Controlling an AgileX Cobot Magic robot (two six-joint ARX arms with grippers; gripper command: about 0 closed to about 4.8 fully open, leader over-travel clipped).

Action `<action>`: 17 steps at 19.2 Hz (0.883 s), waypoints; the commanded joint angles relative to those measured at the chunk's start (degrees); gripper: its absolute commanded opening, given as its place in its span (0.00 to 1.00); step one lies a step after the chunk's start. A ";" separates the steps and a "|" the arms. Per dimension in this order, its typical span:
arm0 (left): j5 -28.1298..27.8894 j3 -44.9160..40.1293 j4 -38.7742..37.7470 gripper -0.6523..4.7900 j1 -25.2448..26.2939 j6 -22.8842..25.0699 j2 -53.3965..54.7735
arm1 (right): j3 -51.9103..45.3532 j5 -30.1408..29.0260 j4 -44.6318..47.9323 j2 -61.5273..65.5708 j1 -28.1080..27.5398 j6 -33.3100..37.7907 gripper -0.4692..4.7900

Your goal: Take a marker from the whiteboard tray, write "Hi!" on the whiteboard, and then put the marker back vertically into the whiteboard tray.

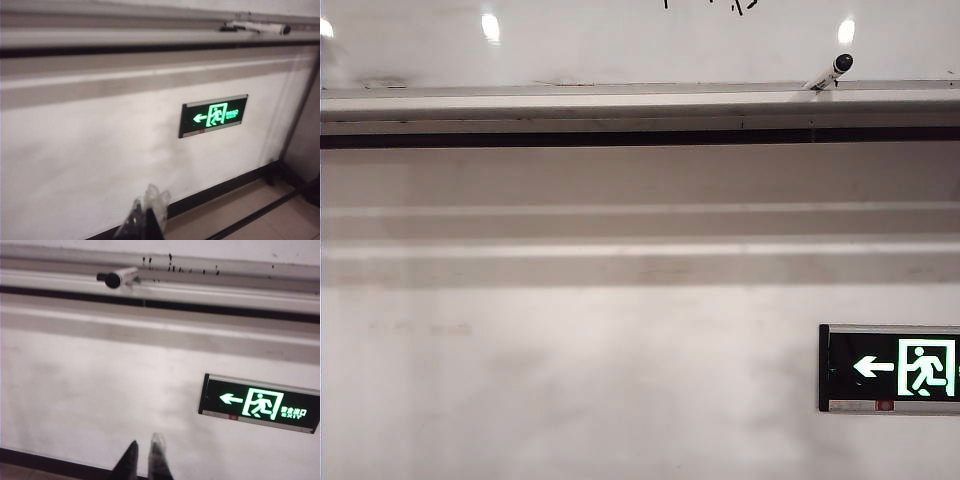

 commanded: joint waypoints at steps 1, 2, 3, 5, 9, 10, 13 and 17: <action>0.33 -0.63 2.67 0.11 0.00 -0.28 -0.04 | 0.24 0.07 0.61 -0.09 0.04 0.17 0.15; 0.35 -0.63 2.80 0.11 0.00 -0.42 -0.04 | 0.24 0.04 0.61 -0.09 0.04 0.17 0.15; 0.33 -0.63 2.97 0.11 0.04 -0.46 -0.04 | 0.24 0.07 0.61 -0.09 0.04 0.17 0.15; 0.33 -0.63 3.08 0.11 0.85 -0.42 -0.04 | 0.24 0.07 0.61 -0.09 0.04 0.17 0.15; 7.43 -2.45 6.80 0.11 12.96 -0.44 -0.04 | 0.24 0.07 0.61 -0.09 0.04 0.17 0.15; 10.71 -3.50 9.25 0.11 17.25 -0.46 -0.04 | 0.24 0.07 0.61 -0.09 0.04 0.17 0.15; 14.73 -5.46 12.59 0.11 25.86 -0.87 -0.07 | 0.24 0.07 0.61 -0.09 0.04 0.17 0.15; 14.88 -8.79 15.19 0.11 30.45 -0.92 -0.07 | 0.24 0.04 0.63 -0.09 0.04 0.17 0.15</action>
